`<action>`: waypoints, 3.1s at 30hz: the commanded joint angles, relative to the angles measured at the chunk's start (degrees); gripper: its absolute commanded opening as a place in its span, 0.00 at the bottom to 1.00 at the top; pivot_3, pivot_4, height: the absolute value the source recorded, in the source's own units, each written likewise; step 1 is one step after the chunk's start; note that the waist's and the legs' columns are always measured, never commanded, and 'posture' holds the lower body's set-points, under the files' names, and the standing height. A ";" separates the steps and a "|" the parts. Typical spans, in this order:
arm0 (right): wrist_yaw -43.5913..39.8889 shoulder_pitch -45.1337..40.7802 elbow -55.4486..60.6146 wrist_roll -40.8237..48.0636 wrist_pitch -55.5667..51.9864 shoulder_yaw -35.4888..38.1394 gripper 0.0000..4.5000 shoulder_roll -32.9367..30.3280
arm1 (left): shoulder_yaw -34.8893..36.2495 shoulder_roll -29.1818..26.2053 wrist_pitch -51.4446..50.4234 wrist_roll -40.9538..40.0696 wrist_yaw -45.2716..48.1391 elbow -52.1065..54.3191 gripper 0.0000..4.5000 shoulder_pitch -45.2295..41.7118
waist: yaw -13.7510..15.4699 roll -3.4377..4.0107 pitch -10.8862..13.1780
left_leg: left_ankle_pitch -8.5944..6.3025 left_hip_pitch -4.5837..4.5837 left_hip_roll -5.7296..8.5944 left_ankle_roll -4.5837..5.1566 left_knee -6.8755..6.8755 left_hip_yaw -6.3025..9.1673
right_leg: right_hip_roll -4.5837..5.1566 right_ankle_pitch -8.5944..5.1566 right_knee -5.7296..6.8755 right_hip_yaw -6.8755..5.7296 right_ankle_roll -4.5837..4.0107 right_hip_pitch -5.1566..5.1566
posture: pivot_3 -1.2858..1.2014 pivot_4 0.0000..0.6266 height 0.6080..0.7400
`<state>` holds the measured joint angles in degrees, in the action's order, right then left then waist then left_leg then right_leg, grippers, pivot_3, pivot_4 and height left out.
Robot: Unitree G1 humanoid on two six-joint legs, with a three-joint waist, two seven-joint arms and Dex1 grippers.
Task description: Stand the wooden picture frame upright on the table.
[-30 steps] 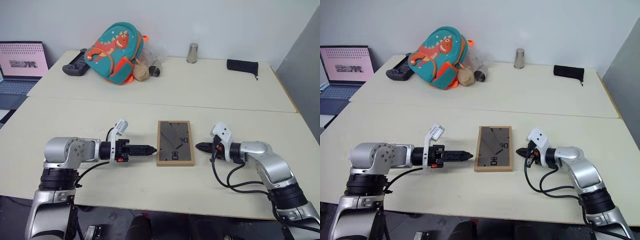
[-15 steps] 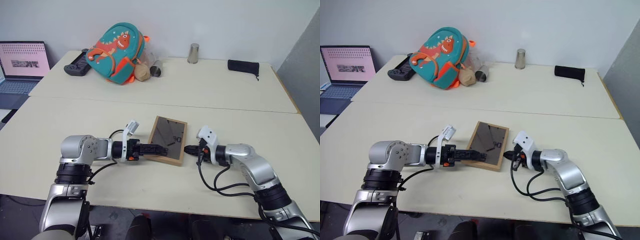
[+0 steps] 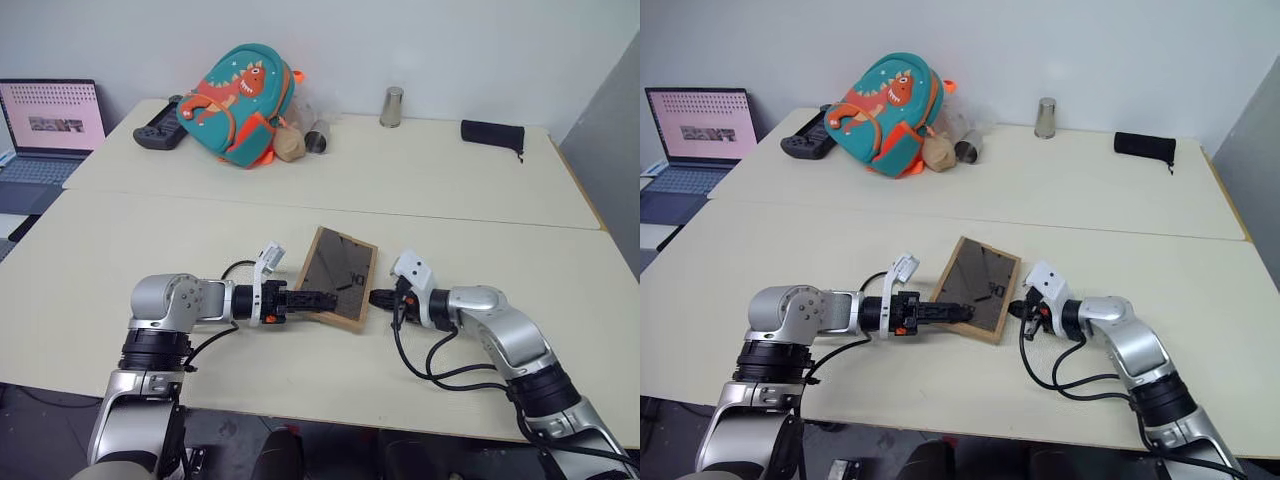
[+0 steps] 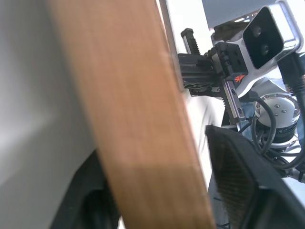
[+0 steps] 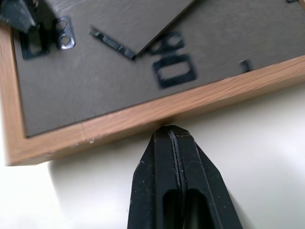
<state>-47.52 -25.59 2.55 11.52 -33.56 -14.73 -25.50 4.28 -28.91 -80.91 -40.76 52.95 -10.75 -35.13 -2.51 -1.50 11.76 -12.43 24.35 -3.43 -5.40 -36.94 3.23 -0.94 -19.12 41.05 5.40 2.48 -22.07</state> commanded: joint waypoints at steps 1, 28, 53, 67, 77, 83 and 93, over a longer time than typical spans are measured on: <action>-0.48 0.21 -0.23 -0.01 1.43 1.68 0.00 -1.45 | 3.30 -0.79 -0.93 -2.62 -0.38 1.30 0.38 -0.48 | -0.03 0.00 0.00 | 0.00 0.00 0.00 0.00 0.00 0.00 | 0.00 0.00 0.00 0.00 0.00 0.00 | 0.52 0.24 1.00; 6.27 -16.92 -6.40 16.47 -13.94 12.47 0.99 8.89 | 10.85 6.13 2.57 -7.64 -11.01 10.74 0.29 2.21 | -0.72 0.01 0.01 | 0.00 0.03 -0.02 0.00 0.05 -0.01 | 0.01 0.00 -0.02 0.01 0.00 -0.05 | 0.52 0.24 1.00; -3.31 -6.36 4.62 15.07 -5.07 12.86 0.99 -6.73 | 17.15 8.38 -4.84 -12.74 -16.74 8.48 0.29 0.62 | -0.59 0.01 0.01 | -0.01 0.13 0.01 0.01 0.05 -0.01 | 0.01 0.00 -0.10 0.01 0.00 -0.11 | 0.52 0.24 1.00; 31.68 -12.57 -28.40 -41.37 83.45 -0.87 0.99 -8.04 | 23.97 11.54 -11.59 -36.00 -33.60 4.83 0.29 1.96 | -1.17 -0.01 0.02 | 0.13 0.03 -0.03 -0.23 -0.02 -0.11 | 0.03 0.04 0.00 0.13 0.06 -0.10 | 0.52 0.24 1.00; 51.29 -21.67 -38.47 -55.07 93.42 -4.54 0.91 -6.20 | 19.13 9.39 -5.80 -56.65 -50.22 6.90 0.29 7.96 | -0.67 -0.02 0.02 | 0.15 0.02 0.00 -0.27 -0.02 -0.10 | 0.11 0.04 -0.01 0.12 0.04 -0.06 | 0.52 0.24 1.00; 56.16 -23.05 -39.40 -58.19 95.65 -5.28 0.64 -7.09 | 12.57 5.04 2.05 -67.63 -56.51 8.58 0.29 10.80 | -0.57 -0.02 0.01 | 0.15 0.00 0.00 -0.27 -0.03 -0.09 | 0.11 0.04 0.00 0.12 0.04 -0.03 | 0.52 0.24 1.00; 58.36 -23.68 -40.57 -58.46 96.44 -5.82 0.38 -7.98 | 5.99 -0.64 10.29 -72.20 -58.17 11.03 0.44 12.65 | -0.52 -0.02 0.01 | 0.15 -0.05 0.01 -0.26 -0.04 -0.10 | 0.10 0.05 0.03 0.13 0.03 0.00 | 0.52 0.24 1.00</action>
<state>8.90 -47.95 -38.76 -49.09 61.80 -21.68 -32.94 10.55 -27.97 -72.30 -113.18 -4.87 -1.58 -22.82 -3.03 -1.52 11.77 -12.28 24.29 -3.42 -5.67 -36.97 3.13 -0.84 -19.07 41.08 5.52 2.52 -22.06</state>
